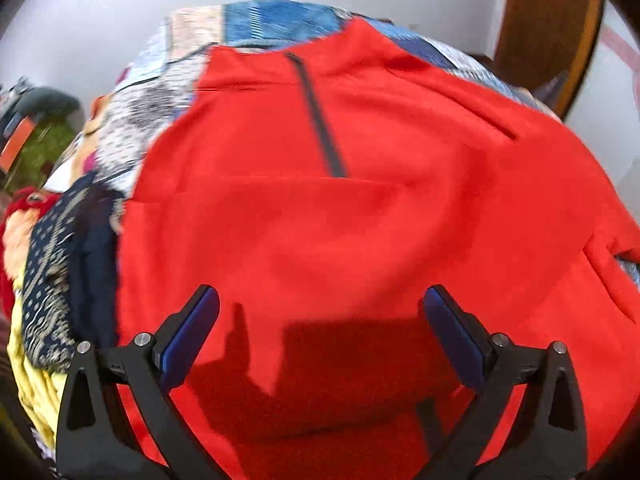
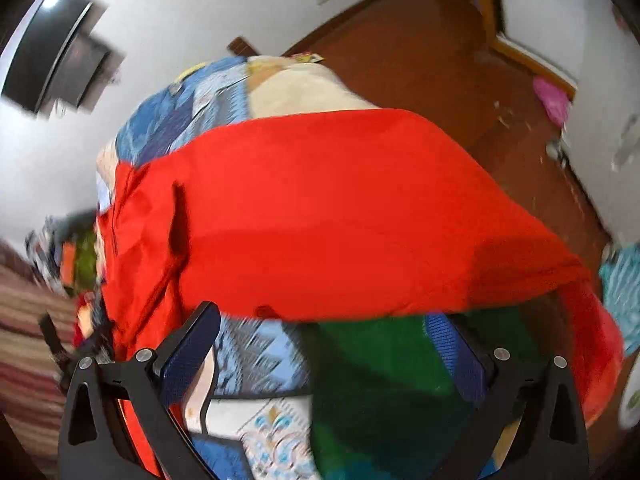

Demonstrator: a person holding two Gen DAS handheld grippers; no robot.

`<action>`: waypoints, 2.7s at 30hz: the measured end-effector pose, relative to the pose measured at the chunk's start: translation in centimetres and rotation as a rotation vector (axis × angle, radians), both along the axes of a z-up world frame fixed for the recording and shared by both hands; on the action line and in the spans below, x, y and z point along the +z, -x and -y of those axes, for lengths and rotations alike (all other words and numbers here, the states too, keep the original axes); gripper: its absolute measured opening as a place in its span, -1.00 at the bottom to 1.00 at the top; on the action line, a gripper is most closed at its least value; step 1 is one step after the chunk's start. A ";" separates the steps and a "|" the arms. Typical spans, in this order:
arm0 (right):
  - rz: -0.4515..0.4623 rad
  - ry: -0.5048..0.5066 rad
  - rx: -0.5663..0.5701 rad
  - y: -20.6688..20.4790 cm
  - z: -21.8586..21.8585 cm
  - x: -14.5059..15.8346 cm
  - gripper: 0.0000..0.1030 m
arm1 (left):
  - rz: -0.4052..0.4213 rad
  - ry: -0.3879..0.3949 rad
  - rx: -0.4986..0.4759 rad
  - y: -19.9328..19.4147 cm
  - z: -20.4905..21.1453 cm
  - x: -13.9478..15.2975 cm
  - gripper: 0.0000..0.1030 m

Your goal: Fold large clothes

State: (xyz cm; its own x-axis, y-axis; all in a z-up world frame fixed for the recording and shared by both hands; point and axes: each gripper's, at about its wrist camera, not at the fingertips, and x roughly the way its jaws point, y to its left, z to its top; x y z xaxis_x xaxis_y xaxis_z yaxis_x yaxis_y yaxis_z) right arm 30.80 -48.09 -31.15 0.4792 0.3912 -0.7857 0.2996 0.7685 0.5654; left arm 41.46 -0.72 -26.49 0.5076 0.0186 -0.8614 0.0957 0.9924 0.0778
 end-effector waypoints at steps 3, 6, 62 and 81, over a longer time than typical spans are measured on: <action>0.016 -0.006 -0.024 -1.4 0.5 -0.2 0.98 | -0.017 -0.012 -0.020 -1.0 1.6 -1.1 1.00; 0.032 -0.026 -0.064 -2.4 1.3 -0.4 0.99 | -0.012 0.009 -0.020 -2.3 2.5 -1.5 1.00; 0.003 0.290 0.585 -6.8 -37.2 1.9 -0.73 | 0.169 0.001 0.173 12.5 -12.6 4.9 1.00; 0.217 0.434 0.530 -3.3 -23.6 11.6 -0.73 | 0.234 -0.052 -0.048 8.0 -1.2 10.2 1.00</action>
